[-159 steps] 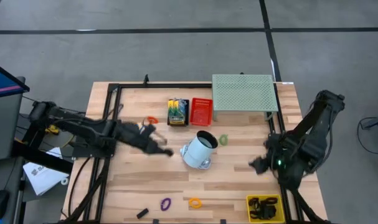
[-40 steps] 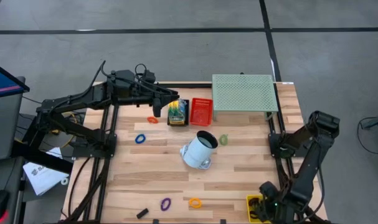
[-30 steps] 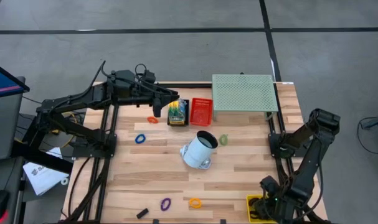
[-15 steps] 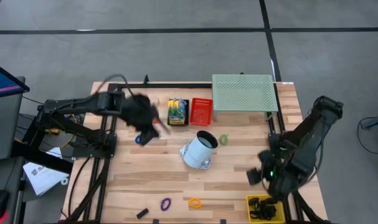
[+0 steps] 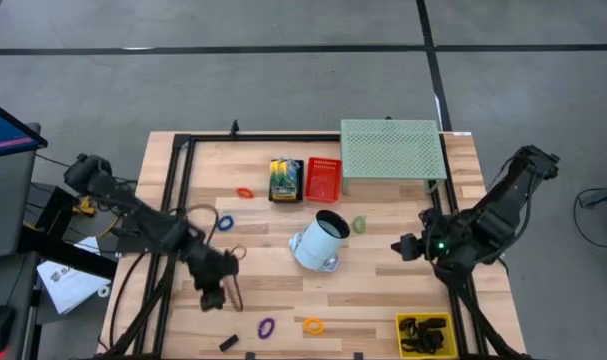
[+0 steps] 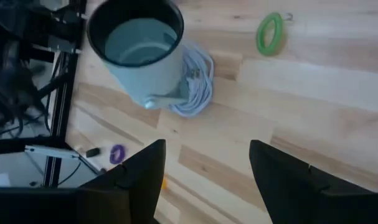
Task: Pick & Place Office Desk Supplies
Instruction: Put the black rubber band into the yellow bin
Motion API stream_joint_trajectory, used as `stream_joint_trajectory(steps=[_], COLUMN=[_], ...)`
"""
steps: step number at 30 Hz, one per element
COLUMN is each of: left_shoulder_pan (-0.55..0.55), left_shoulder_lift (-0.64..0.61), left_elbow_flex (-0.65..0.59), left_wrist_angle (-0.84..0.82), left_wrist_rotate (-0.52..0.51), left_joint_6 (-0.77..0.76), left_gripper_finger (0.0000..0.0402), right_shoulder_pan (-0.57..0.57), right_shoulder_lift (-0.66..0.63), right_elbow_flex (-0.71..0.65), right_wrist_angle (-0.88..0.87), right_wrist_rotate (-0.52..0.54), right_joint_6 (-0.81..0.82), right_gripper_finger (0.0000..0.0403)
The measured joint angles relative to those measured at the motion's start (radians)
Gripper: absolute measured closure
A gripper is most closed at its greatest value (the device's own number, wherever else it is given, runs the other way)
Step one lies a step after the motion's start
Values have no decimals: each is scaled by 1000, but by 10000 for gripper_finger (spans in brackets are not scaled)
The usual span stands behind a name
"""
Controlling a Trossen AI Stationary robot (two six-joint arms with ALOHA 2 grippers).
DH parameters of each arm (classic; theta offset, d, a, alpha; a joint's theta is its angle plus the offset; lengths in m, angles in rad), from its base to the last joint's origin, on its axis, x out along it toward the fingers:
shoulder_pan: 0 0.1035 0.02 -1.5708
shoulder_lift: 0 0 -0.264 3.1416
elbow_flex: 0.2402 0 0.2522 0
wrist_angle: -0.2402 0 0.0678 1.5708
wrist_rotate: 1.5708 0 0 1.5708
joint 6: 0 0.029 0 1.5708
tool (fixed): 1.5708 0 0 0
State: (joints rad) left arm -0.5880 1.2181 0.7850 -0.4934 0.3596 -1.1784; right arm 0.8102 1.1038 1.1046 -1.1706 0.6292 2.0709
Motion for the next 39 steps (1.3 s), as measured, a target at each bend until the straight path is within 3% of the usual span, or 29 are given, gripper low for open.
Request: stream_joint_trajectory(steps=[5,8,15,20,30,39], left_shoulder_pan=[-157,-213,-271,-263,-265,-262], left_shoulder_lift=[28,80,261,359,456,499], left_elbow_flex=[-110,-116,-116,-116,-116,-115], left_wrist_angle=[255,302,512,539,702,704], left_wrist_rotate=[-184,-239,-247,-247,-255,-249], left_joint_6=[-264,-296,-300,-329,-330,-352], left_gripper_finger=[303,303,303,303,303,320], right_shoulder_pan=[-25,-42,-61,-61,-58,-57], right_shoulder_lift=[1,1,1,1,1,1], right_elbow_flex=[0,0,0,0,0,0], right_wrist_angle=[0,0,7,10,26,26], right_wrist_rotate=[0,0,0,0,-10,-24], right_joint_6=[-18,-38,-63,-63,-63,-72], right_gripper_finger=[174,175,175,175,175,175])
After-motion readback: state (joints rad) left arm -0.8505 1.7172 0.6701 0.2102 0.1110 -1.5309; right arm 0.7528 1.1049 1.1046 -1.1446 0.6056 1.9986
